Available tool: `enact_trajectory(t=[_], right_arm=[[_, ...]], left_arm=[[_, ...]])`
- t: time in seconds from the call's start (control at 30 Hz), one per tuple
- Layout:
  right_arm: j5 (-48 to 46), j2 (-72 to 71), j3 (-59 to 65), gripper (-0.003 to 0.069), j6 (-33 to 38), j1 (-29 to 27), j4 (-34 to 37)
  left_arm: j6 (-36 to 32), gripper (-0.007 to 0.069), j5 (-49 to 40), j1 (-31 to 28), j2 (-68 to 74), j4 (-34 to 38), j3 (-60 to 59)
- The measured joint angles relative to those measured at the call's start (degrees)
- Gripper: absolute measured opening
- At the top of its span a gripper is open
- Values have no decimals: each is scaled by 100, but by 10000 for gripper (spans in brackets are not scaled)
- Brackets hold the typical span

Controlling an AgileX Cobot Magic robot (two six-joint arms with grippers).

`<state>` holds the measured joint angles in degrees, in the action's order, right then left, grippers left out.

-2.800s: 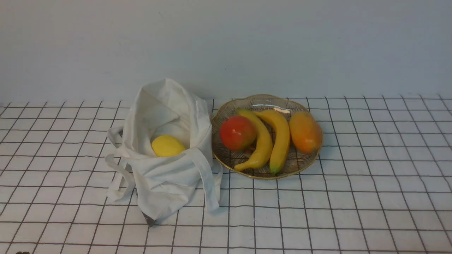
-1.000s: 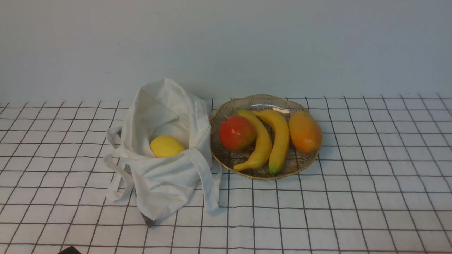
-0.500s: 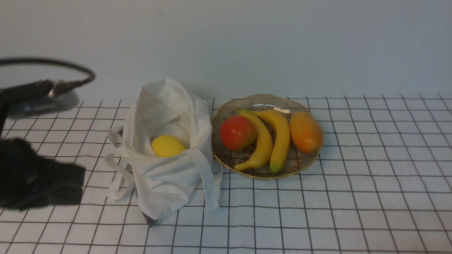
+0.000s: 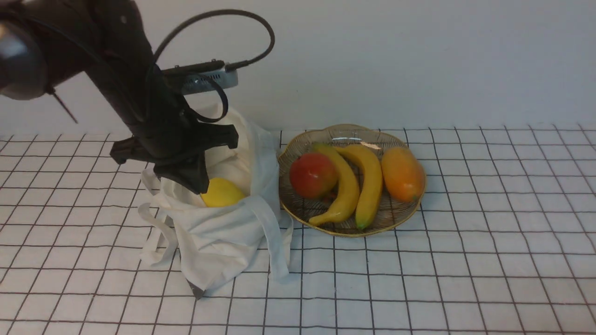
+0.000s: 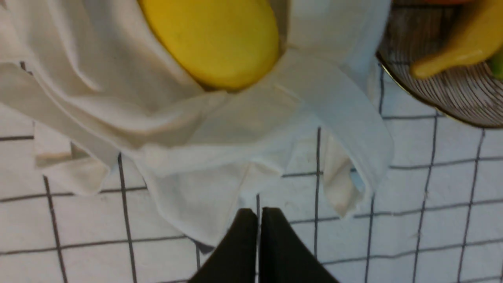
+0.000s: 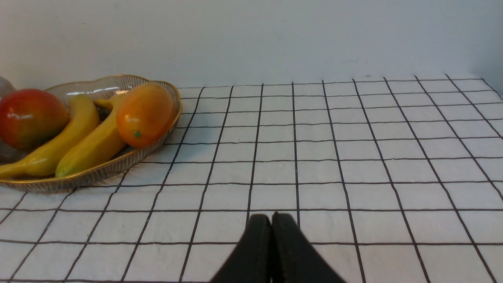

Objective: Take the fruit out of the bag on the white checkered tablecloth and place them on the plate.
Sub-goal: 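Reach into the bag and grasp the lemon with the left gripper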

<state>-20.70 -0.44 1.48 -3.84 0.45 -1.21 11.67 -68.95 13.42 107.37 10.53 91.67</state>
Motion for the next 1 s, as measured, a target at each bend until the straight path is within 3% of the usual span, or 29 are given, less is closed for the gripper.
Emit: enact_trajectory(t=[0.23,0.43,0.53,0.57,0.63,0.67,0.73,0.87,1.0], right_arm=[[0,0,0,-15,0,0,0],[0,0,0,-15,0,0,0],[0,0,0,-15,0,0,0],[0,0,0,-15,0,0,0],[0,0,0,-15,0,0,0],[0,0,0,-15,0,0,0],[0,0,0,-15,0,0,0],[0,0,0,-15,0,0,0],[0,0,0,-15,0,0,0]], left_arm=[[1037,5,278,-62,825,-116,487],[1186,113,649,-62,1150,-132,664],[1324,252,845,-62,1155,-245,686],[1324,252,845,-62,1155,-245,686],[1682,400,990,-62,1181,-327,686],[1712,409,996,-62,1182,-328,686],[2058,501,1075,-62,1252,-352,686],[2691,605,1079,-62,1440,-404,686],[2929,624,1088,-62,1615,-491,686]])
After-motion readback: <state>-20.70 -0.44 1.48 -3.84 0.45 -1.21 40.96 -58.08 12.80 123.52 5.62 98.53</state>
